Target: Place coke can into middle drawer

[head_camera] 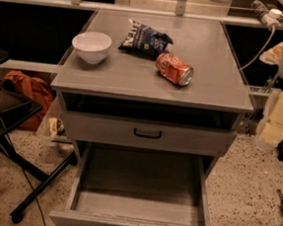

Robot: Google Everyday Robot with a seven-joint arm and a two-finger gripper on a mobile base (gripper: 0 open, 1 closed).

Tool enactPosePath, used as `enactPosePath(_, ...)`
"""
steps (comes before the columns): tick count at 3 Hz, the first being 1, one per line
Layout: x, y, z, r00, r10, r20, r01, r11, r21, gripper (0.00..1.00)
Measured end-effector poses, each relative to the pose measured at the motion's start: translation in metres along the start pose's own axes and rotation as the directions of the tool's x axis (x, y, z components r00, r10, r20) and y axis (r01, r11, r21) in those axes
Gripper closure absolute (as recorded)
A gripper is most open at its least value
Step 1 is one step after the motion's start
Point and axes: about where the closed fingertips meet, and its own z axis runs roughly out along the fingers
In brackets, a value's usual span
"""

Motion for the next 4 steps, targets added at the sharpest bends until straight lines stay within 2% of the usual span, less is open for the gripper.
enactPosePath(2,-0.002,-0.005,0.002,1.000,0.020,0.010,-0.020,0.9998,0.008,0.00)
enactPosePath(3,-0.016,-0.026,0.018,0.995,0.084,0.057,-0.086,0.9959,0.029,0.00)
enactPosePath(4,-0.046,-0.072,0.040,0.952,0.239,0.189,-0.254,0.9655,0.059,0.00)
